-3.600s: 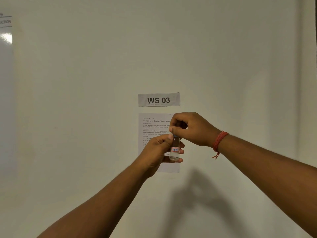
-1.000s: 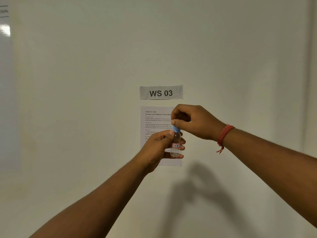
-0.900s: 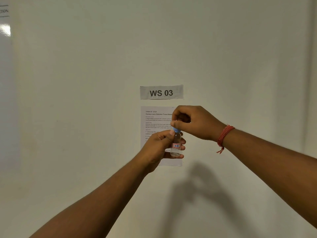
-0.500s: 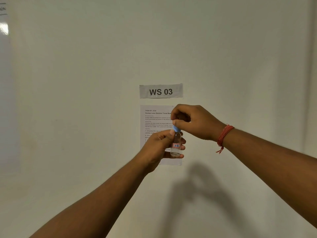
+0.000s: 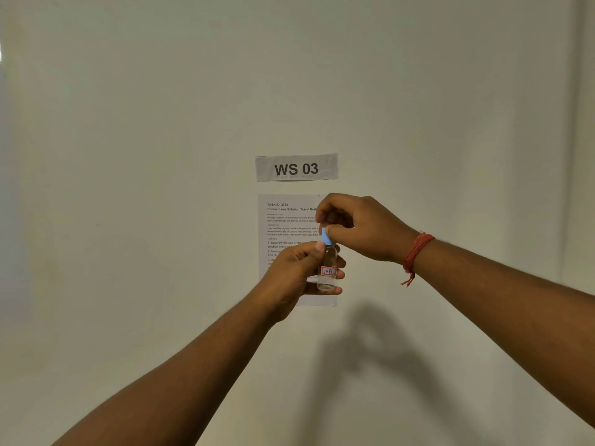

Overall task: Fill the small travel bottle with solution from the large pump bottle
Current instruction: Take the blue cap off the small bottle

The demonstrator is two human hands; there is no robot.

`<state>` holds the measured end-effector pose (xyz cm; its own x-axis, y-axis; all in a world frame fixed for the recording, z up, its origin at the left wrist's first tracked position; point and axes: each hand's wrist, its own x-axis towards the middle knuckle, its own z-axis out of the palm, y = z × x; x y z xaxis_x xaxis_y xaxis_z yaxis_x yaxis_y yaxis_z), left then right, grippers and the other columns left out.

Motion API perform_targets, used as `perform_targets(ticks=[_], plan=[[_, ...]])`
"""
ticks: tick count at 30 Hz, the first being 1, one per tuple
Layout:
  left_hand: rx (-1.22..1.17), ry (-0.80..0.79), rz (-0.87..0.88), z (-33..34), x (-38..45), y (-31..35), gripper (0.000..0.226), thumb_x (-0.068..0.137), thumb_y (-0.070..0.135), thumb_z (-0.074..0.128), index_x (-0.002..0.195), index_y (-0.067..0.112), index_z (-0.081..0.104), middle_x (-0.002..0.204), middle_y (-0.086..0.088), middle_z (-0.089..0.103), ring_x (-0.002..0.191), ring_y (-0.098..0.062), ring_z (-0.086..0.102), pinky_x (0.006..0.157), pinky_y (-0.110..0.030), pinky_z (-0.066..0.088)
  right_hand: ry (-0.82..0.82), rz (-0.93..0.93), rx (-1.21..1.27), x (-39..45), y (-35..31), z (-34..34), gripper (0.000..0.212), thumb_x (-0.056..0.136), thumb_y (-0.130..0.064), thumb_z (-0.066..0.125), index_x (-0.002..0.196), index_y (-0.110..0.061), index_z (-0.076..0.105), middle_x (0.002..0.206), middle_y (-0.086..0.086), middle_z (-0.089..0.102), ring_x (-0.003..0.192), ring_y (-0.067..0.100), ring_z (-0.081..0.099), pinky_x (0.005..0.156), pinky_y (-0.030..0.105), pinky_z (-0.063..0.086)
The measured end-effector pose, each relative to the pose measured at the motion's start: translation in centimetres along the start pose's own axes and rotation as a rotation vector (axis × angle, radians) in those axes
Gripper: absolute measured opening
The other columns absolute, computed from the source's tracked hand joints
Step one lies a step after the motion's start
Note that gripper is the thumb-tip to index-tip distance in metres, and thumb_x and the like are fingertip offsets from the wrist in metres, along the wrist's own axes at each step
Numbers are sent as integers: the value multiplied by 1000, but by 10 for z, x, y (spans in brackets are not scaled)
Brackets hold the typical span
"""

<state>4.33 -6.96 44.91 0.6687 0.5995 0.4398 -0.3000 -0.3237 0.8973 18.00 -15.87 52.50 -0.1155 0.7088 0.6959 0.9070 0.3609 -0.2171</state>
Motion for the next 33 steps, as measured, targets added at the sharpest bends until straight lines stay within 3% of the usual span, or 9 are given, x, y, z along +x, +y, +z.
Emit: perform_targets(ticks=[4,7,14,21,28,33], plan=[[5,10,-4,0,0,1,37,104,34,47,115,7,71,97,-7,76,88,-23,75,82,-46,64,14,-1,-10,-1,1,0,11,90,-20,62,101,-20,60,86,-12,61,75,9,58,67,18,50],[8,7,1,0,-1,1,37,104,35,47,114,8,71,97,-7,76,89,-23,75,81,-46,64,16,9,-21,-2,1,0,10,91,-28,64,97,-22,59,75,-10,57,65,6,53,60,13,42],[18,9,-6,1,0,1,38,105,33,47,117,7,70,98,-7,76,90,-23,74,86,-51,62,3,14,2,-2,0,0,12,89,-12,59,99,-17,62,83,-2,65,72,14,61,63,16,47],[17,11,-10,2,1,0,38,104,34,47,119,6,70,99,-8,76,89,-24,74,85,-51,63,-10,-1,11,-2,0,0,19,85,-7,59,102,-15,61,86,-9,62,74,11,59,65,19,51],[4,-4,-16,1,0,-2,35,105,34,47,114,9,71,96,-8,76,91,-24,74,81,-46,64,-26,-12,35,-2,2,0,24,84,-3,57,104,-14,60,96,-2,67,85,15,64,73,23,57],[12,4,-10,0,0,-2,38,104,34,47,117,7,70,97,-9,75,91,-24,74,86,-50,62,16,-7,-7,-4,5,2,10,93,-17,58,103,-16,59,97,-7,63,84,11,60,65,11,48]])
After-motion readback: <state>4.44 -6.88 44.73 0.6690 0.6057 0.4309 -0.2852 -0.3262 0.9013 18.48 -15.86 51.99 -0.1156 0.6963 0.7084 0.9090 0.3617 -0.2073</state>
